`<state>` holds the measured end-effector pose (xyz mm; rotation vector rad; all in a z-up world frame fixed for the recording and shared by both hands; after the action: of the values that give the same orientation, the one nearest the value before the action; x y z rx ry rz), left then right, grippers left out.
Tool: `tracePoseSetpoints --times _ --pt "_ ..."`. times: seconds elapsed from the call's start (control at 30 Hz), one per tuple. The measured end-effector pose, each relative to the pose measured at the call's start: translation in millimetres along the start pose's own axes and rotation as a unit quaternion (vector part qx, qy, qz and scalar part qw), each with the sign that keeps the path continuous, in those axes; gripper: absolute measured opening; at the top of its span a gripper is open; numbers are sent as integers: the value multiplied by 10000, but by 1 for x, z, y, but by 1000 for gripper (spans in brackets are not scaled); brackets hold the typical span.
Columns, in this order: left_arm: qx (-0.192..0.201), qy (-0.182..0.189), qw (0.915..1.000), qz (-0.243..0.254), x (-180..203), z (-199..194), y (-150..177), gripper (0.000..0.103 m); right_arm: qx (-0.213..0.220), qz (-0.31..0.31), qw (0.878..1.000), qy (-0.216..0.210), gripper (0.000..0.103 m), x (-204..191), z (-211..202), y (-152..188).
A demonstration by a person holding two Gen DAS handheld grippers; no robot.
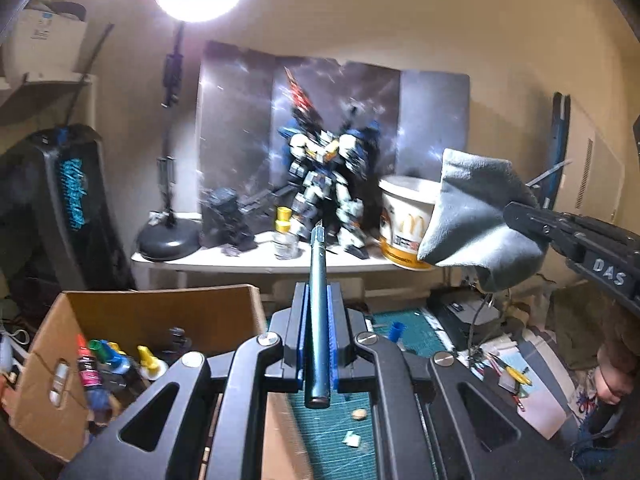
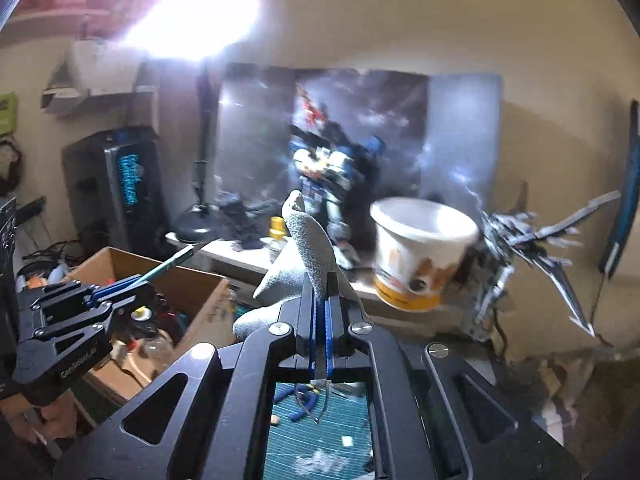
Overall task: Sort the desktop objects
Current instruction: 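Carry the blue-handled tool and grey cloth over the cardboard box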
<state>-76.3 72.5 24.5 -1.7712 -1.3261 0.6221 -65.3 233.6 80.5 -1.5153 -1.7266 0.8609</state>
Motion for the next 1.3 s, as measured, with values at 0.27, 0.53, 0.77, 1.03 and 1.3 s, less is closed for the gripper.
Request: tracePoseSetpoints --times 0.27,0.53,0.77,1.03,1.3 --pt "210 -501 9982 -234 -49 -38 -9 8 29 -367 9959 -829 3 -70 -3 -25" --pt "28 -891 9948 -494 -101 -49 -6 8 -279 -680 9852 -1549 3 -141 23 -39" --pt "-642 -1170 9883 -742 -149 -28 20 8 -902 -900 9719 -1981 3 -189 69 -26" --pt "-1670 -913 9768 -982 -183 17 62 8 -1960 -1205 9454 -2308 3 -233 141 17" --pt "-2644 -848 9539 -1139 -205 54 93 8 -2745 -1421 9223 -2318 3 -257 191 50"
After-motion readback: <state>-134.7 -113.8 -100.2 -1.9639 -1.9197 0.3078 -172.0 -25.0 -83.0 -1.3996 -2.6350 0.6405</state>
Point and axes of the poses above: each gripper's, at about its wrist camera, not at the fingertips, and z roughly the way its jaws point, x to its right, y to its underside, the point moved 5 cm from there along z, roughly the way its jaws point, and after that the axes turned 10 degrees about -x, right-handed, at the moved point
